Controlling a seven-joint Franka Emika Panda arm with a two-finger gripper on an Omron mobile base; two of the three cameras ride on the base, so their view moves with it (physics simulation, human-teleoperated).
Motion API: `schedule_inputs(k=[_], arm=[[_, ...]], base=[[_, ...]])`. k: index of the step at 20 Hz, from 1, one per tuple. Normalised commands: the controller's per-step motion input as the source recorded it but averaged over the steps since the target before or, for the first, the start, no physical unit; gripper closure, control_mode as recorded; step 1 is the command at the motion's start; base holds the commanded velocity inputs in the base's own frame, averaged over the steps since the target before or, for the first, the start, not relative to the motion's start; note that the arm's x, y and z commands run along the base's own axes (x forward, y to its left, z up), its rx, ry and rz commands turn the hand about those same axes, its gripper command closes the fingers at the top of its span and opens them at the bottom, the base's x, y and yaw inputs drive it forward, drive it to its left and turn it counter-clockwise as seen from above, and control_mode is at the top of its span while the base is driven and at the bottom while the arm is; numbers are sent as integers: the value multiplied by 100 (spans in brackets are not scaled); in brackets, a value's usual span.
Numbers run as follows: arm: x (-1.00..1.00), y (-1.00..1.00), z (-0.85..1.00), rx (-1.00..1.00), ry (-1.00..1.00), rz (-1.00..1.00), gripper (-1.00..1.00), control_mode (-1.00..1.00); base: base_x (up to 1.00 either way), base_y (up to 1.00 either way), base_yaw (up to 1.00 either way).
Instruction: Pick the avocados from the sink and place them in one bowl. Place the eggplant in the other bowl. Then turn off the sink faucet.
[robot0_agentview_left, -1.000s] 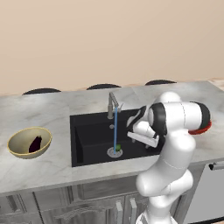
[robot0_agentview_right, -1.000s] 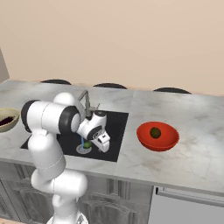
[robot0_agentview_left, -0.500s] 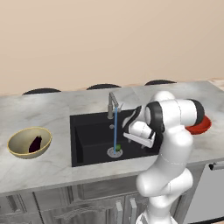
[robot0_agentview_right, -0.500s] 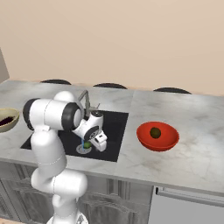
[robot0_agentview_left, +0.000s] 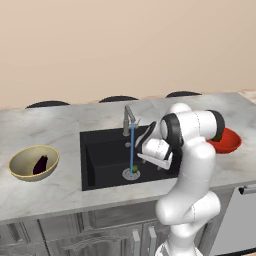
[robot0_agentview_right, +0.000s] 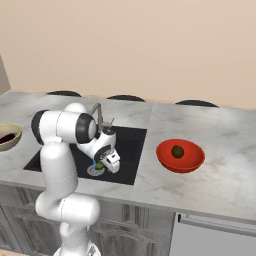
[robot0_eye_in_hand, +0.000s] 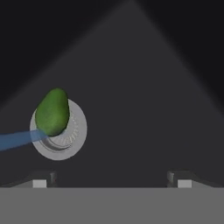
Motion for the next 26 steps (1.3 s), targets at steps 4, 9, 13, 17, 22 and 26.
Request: schedule_inputs(k=[4,9,13,17,22,26], arm=[[18,4,-15,0,-4,-2,-100,-100],[18,8,-18,0,-4,-2,-100,-100],[13,11,-21,0,-6,-2,-100,-100],[13,12,-22,0,-5,-2,-100,-100],[16,7,-20,0,-4,-2,-100,-100],[16,4,-20,0,-4,-2,-100,-100]], base=[[0,0,0],[0,0,0],[0,0,0],[0,0,0],[0,0,0],[0,0,0]])
